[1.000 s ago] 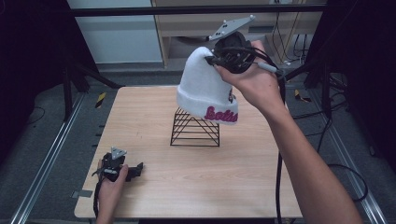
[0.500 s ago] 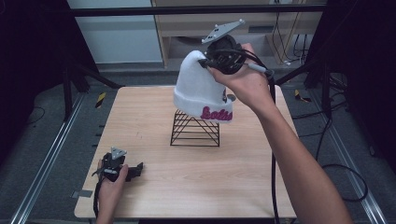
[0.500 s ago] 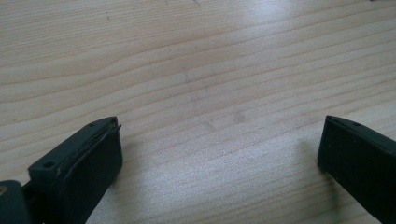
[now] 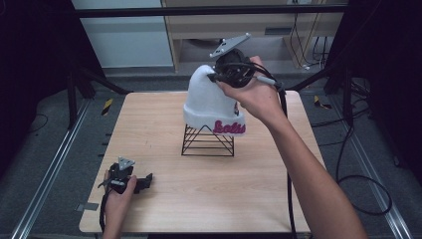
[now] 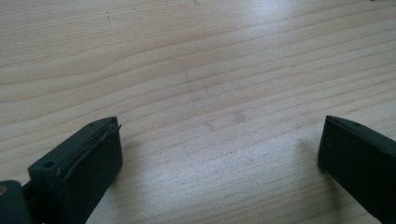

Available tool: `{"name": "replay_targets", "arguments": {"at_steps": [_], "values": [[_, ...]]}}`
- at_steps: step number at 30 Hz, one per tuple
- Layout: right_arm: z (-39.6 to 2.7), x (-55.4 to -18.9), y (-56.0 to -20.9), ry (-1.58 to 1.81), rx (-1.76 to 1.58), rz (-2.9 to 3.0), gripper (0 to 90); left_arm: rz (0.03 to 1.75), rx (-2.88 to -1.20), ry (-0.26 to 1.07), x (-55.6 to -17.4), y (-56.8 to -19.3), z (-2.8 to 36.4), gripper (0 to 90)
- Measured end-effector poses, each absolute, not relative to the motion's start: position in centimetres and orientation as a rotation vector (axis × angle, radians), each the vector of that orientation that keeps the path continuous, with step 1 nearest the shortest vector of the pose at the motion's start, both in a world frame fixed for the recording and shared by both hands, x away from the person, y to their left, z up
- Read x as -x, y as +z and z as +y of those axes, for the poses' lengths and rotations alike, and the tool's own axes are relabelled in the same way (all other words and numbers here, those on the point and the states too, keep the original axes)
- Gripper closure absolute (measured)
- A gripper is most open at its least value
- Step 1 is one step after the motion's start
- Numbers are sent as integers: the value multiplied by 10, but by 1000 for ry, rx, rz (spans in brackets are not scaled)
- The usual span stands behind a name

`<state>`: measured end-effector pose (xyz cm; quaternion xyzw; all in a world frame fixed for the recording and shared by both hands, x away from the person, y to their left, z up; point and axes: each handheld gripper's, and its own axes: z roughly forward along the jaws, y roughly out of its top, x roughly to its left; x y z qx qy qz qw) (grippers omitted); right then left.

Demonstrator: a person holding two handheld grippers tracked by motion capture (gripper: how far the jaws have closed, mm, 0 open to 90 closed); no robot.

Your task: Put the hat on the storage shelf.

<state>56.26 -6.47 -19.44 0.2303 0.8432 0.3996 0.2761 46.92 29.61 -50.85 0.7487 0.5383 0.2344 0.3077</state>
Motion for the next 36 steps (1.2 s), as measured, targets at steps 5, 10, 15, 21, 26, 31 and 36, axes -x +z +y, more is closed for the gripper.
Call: {"name": "replay_targets", "arguments": {"at_steps": [5, 10, 15, 21, 26, 31, 36], "values": [[-62, -565, -202, 1076, -620, 2279, 818, 1423, -1980, 620, -469, -508, 296, 0], [-59, -567, -209, 1074, -625, 2291, 817, 1423, -1980, 620, -469, -509, 296, 0], [-57, -568, -213, 1073, -626, 2301, 817, 1422, -1984, 620, -469, -508, 296, 0], [-55, -569, -218, 1070, -627, 2314, 817, 1422, -1983, 620, -469, -508, 296, 0], [-54, -571, -223, 1063, -628, 2320, 818, 1422, -1984, 620, -469, -508, 296, 0], [-54, -574, -228, 1057, -635, 2328, 818, 1424, -1982, 619, -469, -508, 296, 0], [-53, -574, -231, 1055, -634, 2335, 818, 1425, -1981, 618, -469, -508, 296, 0]]}}
